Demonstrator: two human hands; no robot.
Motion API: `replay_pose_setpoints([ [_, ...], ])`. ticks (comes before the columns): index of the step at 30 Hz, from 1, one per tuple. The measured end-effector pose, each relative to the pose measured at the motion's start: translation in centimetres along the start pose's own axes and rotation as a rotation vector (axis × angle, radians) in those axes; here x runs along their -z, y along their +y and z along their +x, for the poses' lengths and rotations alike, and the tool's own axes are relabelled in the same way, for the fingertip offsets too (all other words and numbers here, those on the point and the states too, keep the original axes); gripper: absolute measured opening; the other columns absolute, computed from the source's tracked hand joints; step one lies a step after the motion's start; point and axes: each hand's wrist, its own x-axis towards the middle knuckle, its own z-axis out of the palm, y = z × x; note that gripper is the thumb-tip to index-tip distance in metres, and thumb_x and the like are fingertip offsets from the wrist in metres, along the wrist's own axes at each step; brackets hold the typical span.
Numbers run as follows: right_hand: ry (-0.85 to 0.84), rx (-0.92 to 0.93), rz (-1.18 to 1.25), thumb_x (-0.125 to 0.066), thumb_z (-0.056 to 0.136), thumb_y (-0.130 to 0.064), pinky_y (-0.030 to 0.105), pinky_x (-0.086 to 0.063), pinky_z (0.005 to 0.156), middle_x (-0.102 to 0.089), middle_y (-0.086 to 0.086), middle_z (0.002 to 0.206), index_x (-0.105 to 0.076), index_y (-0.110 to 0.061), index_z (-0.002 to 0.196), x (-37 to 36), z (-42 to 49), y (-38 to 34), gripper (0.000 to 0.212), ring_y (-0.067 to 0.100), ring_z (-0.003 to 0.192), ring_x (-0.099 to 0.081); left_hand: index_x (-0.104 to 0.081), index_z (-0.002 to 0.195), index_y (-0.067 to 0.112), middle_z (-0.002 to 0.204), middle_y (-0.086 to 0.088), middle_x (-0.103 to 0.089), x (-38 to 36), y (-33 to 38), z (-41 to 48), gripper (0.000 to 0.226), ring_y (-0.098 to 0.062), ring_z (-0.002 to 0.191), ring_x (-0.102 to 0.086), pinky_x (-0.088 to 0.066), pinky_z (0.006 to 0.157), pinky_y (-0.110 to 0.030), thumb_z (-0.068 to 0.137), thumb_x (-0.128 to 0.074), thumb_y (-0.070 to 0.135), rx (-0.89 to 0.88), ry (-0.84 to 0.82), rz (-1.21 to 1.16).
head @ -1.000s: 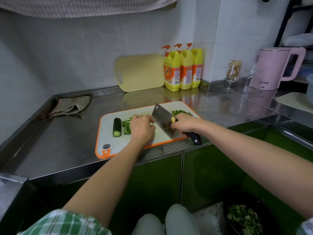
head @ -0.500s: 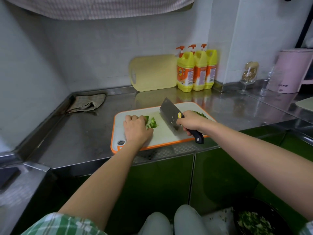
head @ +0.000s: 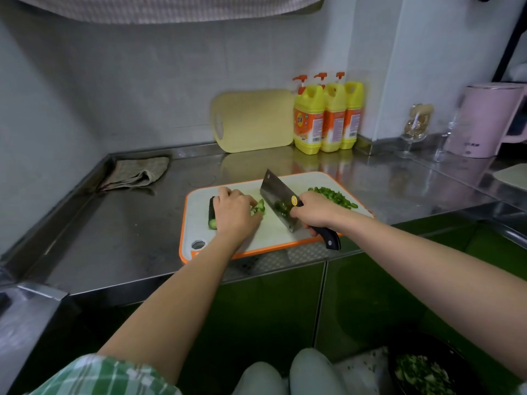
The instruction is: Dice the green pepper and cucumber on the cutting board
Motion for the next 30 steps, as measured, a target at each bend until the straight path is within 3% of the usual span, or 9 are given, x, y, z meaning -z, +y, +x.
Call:
replay_pose_setpoints([
  [9,0.040,0.015,0.021,-0.043,0.095,-0.008,0.027,-0.042,0.045,-0.052,0.010,0.064,-0.048,-0.008,0.082,0.8,-0.3,0.5,0.014,0.022,0.044,-0.050,-0.068,0.113,0.028,0.097,0.002,-0.070,-0.3,1.5,-0.6,0.030,-0.025,0.109,-0.040,-0.031,0.088,-0.037,0.085,-0.058,0.027,-0.046,0.019,-0.190],
  [13,0.037,-0.003,0.003,-0.044,0.096,-0.008,0.026,-0.042,0.044,-0.052,0.010,0.062,-0.050,-0.005,0.086,0.9,-0.5,1.1,0.012,0.021,0.042,-0.051,-0.067,0.106,0.028,0.084,0.015,-0.056,-0.1,2.4,-1.5,0.029,-0.018,0.100,-0.037,-0.028,0.085,-0.032,0.078,-0.065,0.025,-0.121,-0.010,-0.315],
  [17,0.089,-0.007,0.026,-0.043,0.096,-0.010,0.027,-0.043,0.046,-0.051,0.010,0.061,-0.050,-0.006,0.088,1.3,-0.4,1.3,0.011,0.024,0.043,-0.050,-0.061,0.119,0.024,0.098,0.010,-0.065,-0.6,2.6,-1.4,0.041,-0.021,0.111,-0.038,-0.029,0.087,-0.033,0.078,-0.063,0.028,-0.138,-0.031,-0.292],
  [21,0.058,0.003,-0.003,-0.043,0.096,-0.009,0.025,-0.041,0.044,-0.052,0.009,0.062,-0.049,-0.008,0.085,1.7,-1.2,0.8,0.012,0.022,0.042,-0.050,-0.066,0.119,0.028,0.113,0.002,-0.065,-0.9,2.6,-1.0,0.036,-0.026,0.114,-0.037,-0.029,0.088,-0.037,0.086,-0.058,0.040,-0.083,-0.026,-0.161],
  [26,0.059,0.029,-0.132,-0.042,0.095,-0.010,0.018,-0.037,0.039,-0.055,0.009,0.064,-0.045,-0.009,0.079,1.7,-2.2,0.0,0.016,0.018,0.038,-0.052,-0.069,0.114,0.029,0.105,0.004,-0.068,-1.2,3.1,-1.1,0.033,-0.024,0.111,-0.037,-0.032,0.089,-0.037,0.085,-0.061,0.043,-0.011,-0.047,-0.232],
  [30,0.054,0.013,-0.226,-0.040,0.094,-0.010,0.017,-0.036,0.036,-0.055,0.012,0.068,-0.043,-0.009,0.083,1.7,-2.4,-0.5,0.012,0.019,0.039,-0.053,-0.072,0.110,0.028,0.106,-0.007,-0.058,-0.9,3.5,-1.3,0.034,-0.027,0.114,-0.037,-0.035,0.094,-0.038,0.084,-0.063,0.048,0.052,-0.036,-0.281],
])
